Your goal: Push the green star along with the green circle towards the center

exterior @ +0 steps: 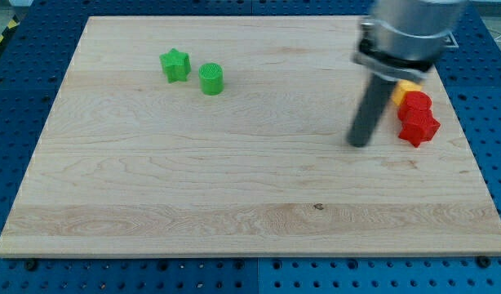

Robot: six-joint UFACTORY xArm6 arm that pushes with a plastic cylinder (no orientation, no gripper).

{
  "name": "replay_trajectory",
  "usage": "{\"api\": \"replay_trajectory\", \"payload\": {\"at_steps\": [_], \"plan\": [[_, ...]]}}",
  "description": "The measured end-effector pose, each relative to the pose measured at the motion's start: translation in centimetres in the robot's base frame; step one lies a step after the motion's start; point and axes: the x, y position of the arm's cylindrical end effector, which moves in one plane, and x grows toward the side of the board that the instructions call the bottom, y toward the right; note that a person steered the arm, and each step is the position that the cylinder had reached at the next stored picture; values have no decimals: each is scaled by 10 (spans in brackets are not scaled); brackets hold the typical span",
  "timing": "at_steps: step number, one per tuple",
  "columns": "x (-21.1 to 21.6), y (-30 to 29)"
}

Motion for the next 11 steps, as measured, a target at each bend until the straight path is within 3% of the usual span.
{"api": "replay_trajectory", "payload": {"at_steps": [3, 4, 5, 7, 9, 11], "plan": [[-97, -307], [-151, -345], [-171, -318], [-135, -257], [-130, -200], [-110, -191]]}}
